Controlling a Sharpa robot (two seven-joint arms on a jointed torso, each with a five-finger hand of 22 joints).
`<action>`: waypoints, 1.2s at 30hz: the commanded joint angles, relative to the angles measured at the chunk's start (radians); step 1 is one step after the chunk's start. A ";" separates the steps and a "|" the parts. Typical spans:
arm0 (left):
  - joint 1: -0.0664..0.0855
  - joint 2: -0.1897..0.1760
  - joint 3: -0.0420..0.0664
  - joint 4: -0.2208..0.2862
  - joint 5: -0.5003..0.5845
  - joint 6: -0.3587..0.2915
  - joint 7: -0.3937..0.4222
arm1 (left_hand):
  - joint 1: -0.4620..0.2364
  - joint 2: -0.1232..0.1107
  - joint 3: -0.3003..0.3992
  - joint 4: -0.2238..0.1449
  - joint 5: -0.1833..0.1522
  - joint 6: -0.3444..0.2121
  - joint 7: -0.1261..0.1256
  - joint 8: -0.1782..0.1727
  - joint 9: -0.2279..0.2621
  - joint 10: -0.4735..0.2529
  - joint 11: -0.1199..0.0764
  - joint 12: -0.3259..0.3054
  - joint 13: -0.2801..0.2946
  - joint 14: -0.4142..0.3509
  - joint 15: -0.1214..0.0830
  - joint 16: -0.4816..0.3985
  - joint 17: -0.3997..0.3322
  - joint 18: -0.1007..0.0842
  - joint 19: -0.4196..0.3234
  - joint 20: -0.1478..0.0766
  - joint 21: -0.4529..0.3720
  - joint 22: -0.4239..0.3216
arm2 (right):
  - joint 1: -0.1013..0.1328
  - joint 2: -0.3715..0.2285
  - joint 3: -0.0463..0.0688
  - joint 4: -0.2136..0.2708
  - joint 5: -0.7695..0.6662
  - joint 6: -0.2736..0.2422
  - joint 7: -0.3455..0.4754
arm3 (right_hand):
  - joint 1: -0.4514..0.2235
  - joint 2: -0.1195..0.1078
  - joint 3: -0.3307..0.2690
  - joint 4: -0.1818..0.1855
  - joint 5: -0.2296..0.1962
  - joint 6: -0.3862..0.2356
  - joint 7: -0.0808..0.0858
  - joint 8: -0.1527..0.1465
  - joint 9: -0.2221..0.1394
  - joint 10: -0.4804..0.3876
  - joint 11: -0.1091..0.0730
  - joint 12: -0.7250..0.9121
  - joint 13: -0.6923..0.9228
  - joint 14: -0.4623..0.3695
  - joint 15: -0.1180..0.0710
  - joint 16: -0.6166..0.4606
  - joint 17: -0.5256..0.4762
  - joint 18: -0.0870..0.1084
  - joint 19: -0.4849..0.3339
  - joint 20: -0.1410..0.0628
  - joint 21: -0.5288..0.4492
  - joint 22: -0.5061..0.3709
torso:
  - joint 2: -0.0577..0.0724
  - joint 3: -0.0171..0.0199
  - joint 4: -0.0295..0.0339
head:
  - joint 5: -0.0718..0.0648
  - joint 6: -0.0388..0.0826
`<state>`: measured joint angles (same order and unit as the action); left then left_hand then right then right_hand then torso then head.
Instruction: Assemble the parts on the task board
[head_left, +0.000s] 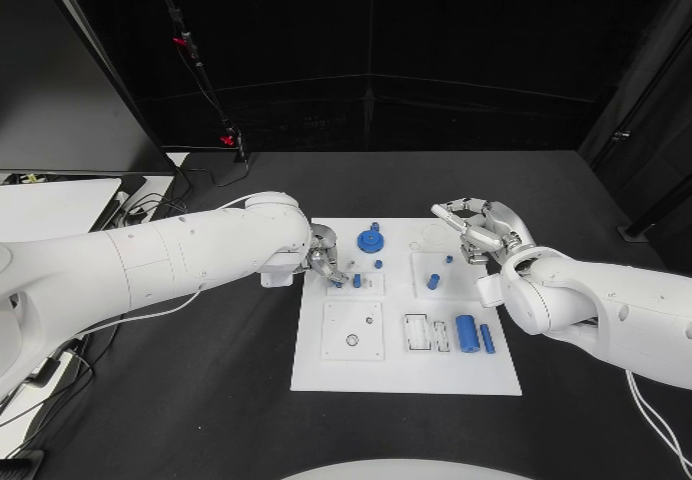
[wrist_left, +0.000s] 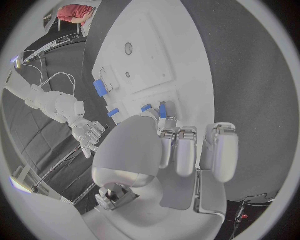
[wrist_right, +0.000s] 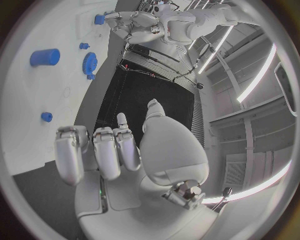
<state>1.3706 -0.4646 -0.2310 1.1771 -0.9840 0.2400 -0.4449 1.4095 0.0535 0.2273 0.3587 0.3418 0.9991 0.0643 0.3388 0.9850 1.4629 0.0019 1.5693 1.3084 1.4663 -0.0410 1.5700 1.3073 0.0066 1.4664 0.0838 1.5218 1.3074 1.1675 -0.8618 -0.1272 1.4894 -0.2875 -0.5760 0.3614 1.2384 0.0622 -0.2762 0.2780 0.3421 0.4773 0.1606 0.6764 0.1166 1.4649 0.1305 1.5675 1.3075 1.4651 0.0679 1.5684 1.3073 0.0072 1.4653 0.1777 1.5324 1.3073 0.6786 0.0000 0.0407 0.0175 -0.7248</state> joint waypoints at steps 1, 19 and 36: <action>-0.009 -0.001 -0.006 0.003 0.007 0.040 -0.021 | -0.002 0.009 0.139 -0.065 0.007 0.002 -0.009 -0.004 -0.002 0.108 0.000 0.001 0.262 0.104 0.004 0.001 0.263 0.015 0.031 -0.003 -0.005 0.235 | 0.002 -0.001 0.001 0.003 0.001 -0.005 0.006 | 0.000 0.011 -0.001 0.006 0.004 0.008 0.052 0.000 -0.001 0.106 0.006 0.003 0.263 0.106 0.009 0.002 0.263 0.009 0.058 0.009 -0.005 0.239 | 0.001 -0.0004 0.0000 | 0.000 -0.002; -0.009 0.001 -0.006 0.000 0.007 0.052 -0.019 | -0.004 0.005 0.147 -0.067 0.000 -0.002 -0.007 -0.005 -0.002 0.108 0.001 0.001 0.262 0.104 0.006 0.001 0.263 0.016 0.028 -0.002 -0.008 0.234 | 0.002 -0.001 0.001 0.002 0.001 -0.005 0.006 | 0.000 0.011 -0.001 0.006 0.004 0.008 0.052 0.000 -0.001 0.106 0.006 0.003 0.263 0.106 0.009 0.002 0.263 0.009 0.058 0.009 -0.005 0.239 | 0.000 0.0004 0.0001 | -0.001 -0.003; -0.009 0.004 -0.006 -0.003 0.007 0.057 -0.030 | -0.041 -0.003 0.169 -0.065 -0.013 -0.046 0.006 -0.014 -0.007 0.108 0.014 0.001 0.262 0.104 0.015 0.001 0.263 0.018 0.018 0.004 -0.015 0.231 | 0.002 -0.001 0.001 0.002 0.001 -0.006 0.006 | 0.000 0.011 -0.001 0.006 0.004 0.008 0.052 0.000 -0.001 0.106 0.006 0.003 0.263 0.106 0.009 0.002 0.263 0.009 0.058 0.009 -0.005 0.239 | 0.001 -0.0002 -0.0004 | -0.002 -0.003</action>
<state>1.3714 -0.4620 -0.2295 1.1756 -0.9775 0.2633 -0.4461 1.3773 0.0500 0.2799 0.3590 0.3322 0.9768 0.0831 0.3330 0.9828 1.4653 0.0081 1.5693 1.3082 1.4661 -0.0337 1.5700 1.3073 0.0066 1.4664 0.0838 1.5111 1.3074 1.1675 -0.8625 -0.1272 1.4891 -0.2874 -0.5768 0.3612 1.2384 0.0622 -0.2762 0.2780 0.3421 0.4774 0.1607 0.6764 0.1168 1.4649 0.1305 1.5675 1.3075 1.4651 0.0679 1.5683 1.3078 0.0071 1.4653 0.1777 1.5324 1.3073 0.6784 0.0003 0.0412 0.0153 -0.7275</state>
